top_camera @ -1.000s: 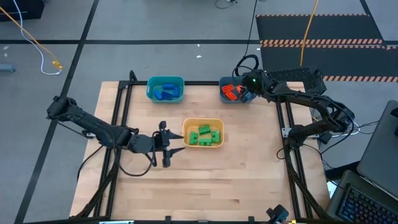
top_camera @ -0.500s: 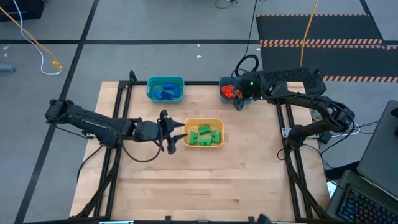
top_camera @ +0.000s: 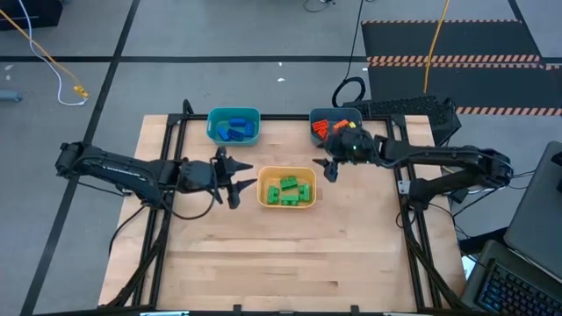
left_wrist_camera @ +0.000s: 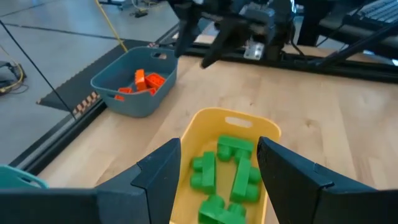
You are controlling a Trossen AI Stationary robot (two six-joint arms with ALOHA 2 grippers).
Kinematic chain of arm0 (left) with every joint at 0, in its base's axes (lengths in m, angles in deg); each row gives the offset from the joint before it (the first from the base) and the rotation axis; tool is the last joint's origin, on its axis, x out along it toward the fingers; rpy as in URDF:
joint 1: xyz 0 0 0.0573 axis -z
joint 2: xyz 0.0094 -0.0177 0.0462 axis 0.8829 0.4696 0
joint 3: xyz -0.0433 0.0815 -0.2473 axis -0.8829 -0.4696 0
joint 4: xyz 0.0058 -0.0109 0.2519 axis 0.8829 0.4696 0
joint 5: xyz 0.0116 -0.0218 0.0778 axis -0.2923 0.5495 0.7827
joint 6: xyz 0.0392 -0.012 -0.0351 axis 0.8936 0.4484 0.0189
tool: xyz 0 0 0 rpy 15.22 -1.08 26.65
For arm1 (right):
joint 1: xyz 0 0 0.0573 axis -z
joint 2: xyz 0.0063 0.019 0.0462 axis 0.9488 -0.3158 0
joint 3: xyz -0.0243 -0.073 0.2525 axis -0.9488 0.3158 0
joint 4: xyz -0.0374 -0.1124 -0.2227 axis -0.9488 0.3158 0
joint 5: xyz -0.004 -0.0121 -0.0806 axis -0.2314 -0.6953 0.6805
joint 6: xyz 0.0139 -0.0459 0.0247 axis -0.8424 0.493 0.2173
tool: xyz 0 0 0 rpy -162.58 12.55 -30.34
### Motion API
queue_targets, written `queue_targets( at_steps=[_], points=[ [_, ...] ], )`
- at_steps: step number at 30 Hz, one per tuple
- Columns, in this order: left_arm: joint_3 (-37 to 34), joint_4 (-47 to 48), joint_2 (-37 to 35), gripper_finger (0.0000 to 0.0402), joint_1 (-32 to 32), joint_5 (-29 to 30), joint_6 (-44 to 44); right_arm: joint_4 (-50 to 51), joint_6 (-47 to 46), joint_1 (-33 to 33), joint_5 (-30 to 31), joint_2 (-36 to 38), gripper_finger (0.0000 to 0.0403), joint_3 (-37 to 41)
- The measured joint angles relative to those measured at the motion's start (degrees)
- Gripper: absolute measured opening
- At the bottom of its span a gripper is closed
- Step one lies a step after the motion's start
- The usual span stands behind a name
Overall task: Sort & place blocks by color
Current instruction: Return to Home Position
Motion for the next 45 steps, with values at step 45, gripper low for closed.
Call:
queue_targets(
  at_steps=[45],
  points=[
    [-0.07, -12.58, 6.24, 0.0211, -0.98, -3.48, 5.25, -31.48, -1.5, -13.73, 2.94, -3.17, 0.021, 7.3]
  ],
)
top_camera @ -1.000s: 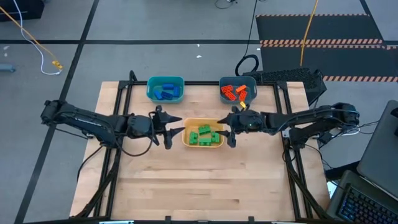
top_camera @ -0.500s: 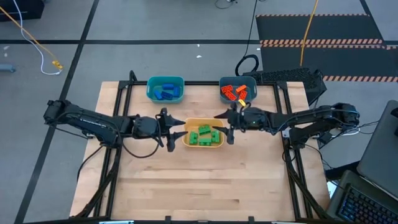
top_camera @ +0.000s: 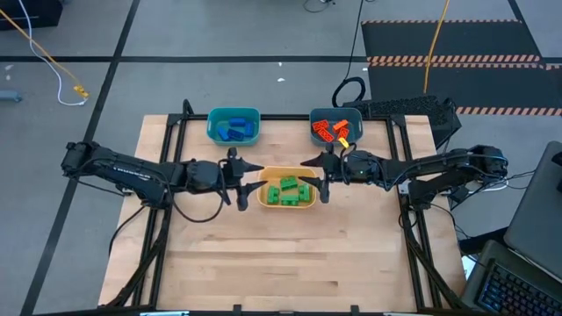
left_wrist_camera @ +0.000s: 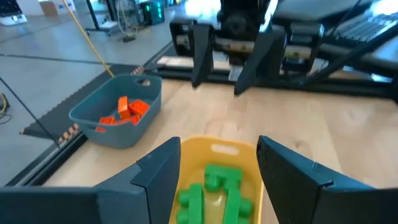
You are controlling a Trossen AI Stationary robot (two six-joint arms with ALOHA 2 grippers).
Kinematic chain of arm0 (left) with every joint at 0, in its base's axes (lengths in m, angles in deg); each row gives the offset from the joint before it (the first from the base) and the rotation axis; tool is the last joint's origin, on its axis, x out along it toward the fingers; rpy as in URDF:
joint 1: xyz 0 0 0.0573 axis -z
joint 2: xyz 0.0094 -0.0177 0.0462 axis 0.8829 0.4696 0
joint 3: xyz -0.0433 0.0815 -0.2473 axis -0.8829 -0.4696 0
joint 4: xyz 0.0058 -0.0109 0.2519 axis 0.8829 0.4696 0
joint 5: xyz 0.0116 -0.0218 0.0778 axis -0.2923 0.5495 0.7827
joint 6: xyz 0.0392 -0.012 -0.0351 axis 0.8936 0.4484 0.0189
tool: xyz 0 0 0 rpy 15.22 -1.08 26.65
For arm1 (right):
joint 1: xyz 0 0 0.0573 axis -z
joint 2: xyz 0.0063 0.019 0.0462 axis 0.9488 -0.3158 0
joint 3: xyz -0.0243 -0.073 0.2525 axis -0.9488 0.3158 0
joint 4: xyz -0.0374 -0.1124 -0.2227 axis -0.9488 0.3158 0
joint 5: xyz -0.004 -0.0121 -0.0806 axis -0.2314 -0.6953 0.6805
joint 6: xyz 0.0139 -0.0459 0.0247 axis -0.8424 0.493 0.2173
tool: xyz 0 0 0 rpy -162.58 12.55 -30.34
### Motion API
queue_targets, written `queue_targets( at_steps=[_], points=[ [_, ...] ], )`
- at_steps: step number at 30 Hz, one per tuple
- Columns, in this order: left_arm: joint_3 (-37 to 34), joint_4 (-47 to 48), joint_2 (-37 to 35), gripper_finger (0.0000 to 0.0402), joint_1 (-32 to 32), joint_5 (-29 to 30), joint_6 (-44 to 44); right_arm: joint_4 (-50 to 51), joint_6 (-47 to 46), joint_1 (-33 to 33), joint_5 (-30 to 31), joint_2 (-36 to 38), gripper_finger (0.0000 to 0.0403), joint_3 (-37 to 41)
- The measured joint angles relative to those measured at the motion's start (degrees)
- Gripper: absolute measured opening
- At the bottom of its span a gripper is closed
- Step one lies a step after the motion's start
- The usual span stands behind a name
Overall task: Sort & place blocks by color
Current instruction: Return to Home Position
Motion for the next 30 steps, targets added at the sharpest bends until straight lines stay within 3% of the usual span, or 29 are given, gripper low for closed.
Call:
queue_targets(
  at_steps=[12, 22, 27, 30],
  points=[
    [0.0, -6.92, 0.0, 0.0211, -0.42, 0.0, 1.55, 2.04, -5.88, -0.09, 0.0, 0.5, 0.021, 0.0],
    [0.09, 1.8, -3.92, 0.0211, -2.57, -0.01, -2.24, 15.69, -6.03, -0.11, -0.13, 11.36, 0.021, 0.17],
    [-1.1, 2.15, -4.46, 0.0211, -1.81, -0.02, -1.81, 13.47, -6.03, -0.1, -0.06, 16.23, 0.021, 6.08],
    [-4.19, 2.07, -6.33, 0.0211, -1.81, -0.05, -2.71, 7.26, -7.62, -0.04, 0.02, 19.7, 0.021, 12.16]
  ],
)
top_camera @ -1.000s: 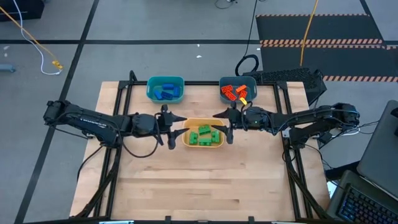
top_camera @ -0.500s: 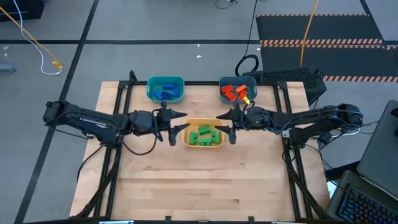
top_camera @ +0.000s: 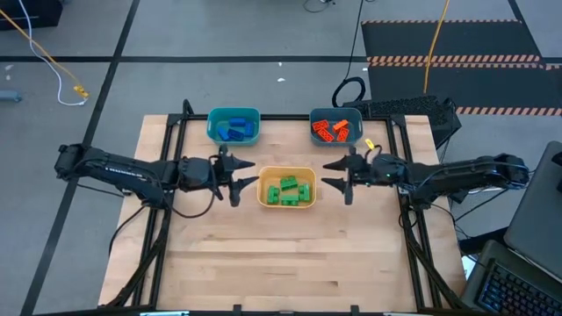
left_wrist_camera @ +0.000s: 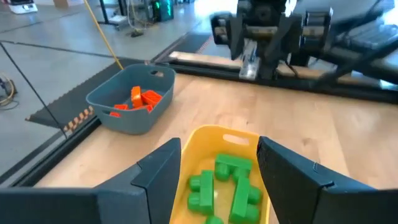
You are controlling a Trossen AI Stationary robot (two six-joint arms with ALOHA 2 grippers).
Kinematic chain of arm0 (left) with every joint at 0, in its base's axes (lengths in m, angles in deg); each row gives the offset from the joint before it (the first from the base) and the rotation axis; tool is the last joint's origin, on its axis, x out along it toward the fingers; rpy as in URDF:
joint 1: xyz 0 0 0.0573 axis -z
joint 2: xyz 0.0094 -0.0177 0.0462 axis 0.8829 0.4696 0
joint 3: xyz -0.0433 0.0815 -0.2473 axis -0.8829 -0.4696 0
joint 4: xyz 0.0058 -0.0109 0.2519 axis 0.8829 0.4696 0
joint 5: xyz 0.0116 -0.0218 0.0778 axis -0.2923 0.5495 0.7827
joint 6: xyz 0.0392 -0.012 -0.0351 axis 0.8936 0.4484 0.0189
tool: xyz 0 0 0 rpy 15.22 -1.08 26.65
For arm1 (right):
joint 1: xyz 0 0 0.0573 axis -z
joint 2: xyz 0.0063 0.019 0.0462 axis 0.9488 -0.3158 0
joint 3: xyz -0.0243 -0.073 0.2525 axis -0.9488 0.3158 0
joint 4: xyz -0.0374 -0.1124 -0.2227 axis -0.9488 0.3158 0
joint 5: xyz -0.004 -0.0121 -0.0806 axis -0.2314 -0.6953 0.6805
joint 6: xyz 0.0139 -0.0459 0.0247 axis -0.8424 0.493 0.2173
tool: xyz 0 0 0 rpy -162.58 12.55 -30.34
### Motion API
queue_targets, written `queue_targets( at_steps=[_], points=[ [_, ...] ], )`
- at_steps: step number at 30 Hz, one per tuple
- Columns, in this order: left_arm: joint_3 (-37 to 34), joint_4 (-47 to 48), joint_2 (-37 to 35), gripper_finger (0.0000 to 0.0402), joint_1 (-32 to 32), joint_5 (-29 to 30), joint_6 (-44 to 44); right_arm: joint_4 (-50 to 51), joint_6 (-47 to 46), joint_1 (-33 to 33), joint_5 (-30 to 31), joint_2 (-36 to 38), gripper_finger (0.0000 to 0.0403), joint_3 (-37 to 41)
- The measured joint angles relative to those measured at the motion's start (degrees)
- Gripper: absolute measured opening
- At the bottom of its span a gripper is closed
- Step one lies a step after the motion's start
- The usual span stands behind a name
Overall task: Sort & place blocks by color
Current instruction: Return to Home Position
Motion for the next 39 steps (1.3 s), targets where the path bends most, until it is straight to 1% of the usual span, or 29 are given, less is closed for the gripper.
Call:
queue_targets(
  at_steps=[2, 7, 9, 12, 16, 19, 28, 33, 37, 39],
  points=[
    [-2.95, -4.07, -1.86, 0.0211, -0.06, 0.01, -0.92, -5.14, -1.18, 0.0, 0.07, 2.6, 0.021, 4.31],
    [-12.14, -11.38, -10.1, 0.0211, -0.13, 0.01, -0.86, -18.04, -1.6, 0.0, 0.19, 8.58, 0.021, 14.41],
    [-15.88, -12.56, -13.68, 0.0211, -0.11, 0.0, -1.08, -21.33, -1.62, 0.0, 0.2, 11.05, 0.021, 17.43],
    [-21.23, -13.59, -18.83, 0.0211, -0.13, 0.01, -2.62, -22.65, -1.62, 0.0, 0.24, 14.65, 0.021, 21.28],
    [-26.52, -13.68, -24.68, 0.0211, -0.13, 0.0, -3.65, -22.77, -1.73, 0.04, 0.48, 19.11, 0.021, 24.56],
    [-29.48, -13.92, -28.17, 0.0211, -0.04, -0.22, -3.76, -20.25, -2.28, 0.07, 0.48, 21.66, 0.021, 25.26],
    [-36.59, -13.76, -37.67, 0.0211, -0.07, -6.64, -2.35, -11.98, -2.52, 0.07, 0.15, 24.92, 0.021, 25.37],
    [-36.92, -9.11, -41.27, 0.0211, -0.07, -8.35, -1.87, -9.98, -2.67, 0.07, -0.49, 25.66, 0.021, 25.42],
    [-36.92, -4.85, -43.41, 0.0211, -0.07, -10.88, -1.66, -9.27, -2.92, 0.04, -4.53, 26.19, 0.021, 25.44],
    [-36.92, -2.9, -44.33, 0.0211, -0.03, -10.94, -1.91, -8.28, -3.11, 0.04, -5.17, 26.36, 0.021, 25.48]
  ],
)
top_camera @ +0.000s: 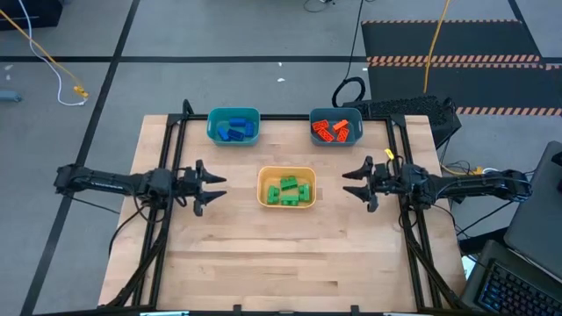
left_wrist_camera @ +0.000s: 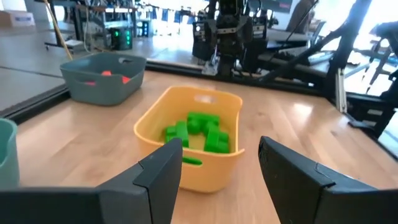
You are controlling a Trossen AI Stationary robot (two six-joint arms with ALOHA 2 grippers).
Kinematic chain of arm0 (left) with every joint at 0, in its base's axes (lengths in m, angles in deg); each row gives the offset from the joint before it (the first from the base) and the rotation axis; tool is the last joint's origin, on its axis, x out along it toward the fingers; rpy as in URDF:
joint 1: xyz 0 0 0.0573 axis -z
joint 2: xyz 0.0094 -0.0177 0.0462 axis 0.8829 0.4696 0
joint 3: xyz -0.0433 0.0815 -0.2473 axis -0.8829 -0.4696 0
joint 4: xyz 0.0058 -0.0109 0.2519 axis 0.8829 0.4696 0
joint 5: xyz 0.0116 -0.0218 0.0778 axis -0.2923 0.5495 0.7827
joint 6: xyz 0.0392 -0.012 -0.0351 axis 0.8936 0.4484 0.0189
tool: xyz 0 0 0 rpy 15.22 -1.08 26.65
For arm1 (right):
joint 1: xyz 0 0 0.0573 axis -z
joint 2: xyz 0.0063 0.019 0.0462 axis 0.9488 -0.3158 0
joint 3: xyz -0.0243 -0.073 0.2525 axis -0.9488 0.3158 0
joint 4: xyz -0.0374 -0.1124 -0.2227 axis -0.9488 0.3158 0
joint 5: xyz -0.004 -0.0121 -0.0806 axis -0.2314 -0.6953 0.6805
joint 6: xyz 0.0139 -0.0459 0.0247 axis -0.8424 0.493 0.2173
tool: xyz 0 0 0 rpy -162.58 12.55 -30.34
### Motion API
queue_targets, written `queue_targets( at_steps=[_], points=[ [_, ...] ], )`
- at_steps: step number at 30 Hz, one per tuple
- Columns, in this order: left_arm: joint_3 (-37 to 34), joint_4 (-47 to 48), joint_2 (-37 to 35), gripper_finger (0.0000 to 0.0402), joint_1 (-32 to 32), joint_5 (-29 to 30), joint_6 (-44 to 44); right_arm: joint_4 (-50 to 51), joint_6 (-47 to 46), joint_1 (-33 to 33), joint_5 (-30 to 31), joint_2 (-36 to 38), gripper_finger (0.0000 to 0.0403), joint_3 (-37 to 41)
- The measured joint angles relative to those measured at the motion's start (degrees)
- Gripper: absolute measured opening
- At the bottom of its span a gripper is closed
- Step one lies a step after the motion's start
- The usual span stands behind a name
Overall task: Sort & place blocks by color
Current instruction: Return to Home Position
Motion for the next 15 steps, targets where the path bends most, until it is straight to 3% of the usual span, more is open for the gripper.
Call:
queue_targets(
  at_steps=[6, 15],
  points=[
    [0.01, 5.18, -2.01, 0.0211, -0.01, 2.22, -1.94, 8.46, -1.71, 0.02, 3.91, 0.35, 0.021, 0.0],
    [0.04, 7.7, -2.1, 0.0211, -0.03, 2.34, -4.09, 11.86, -2.38, -0.04, 0.59, 3.26, 0.021, 0.04]
  ],
)
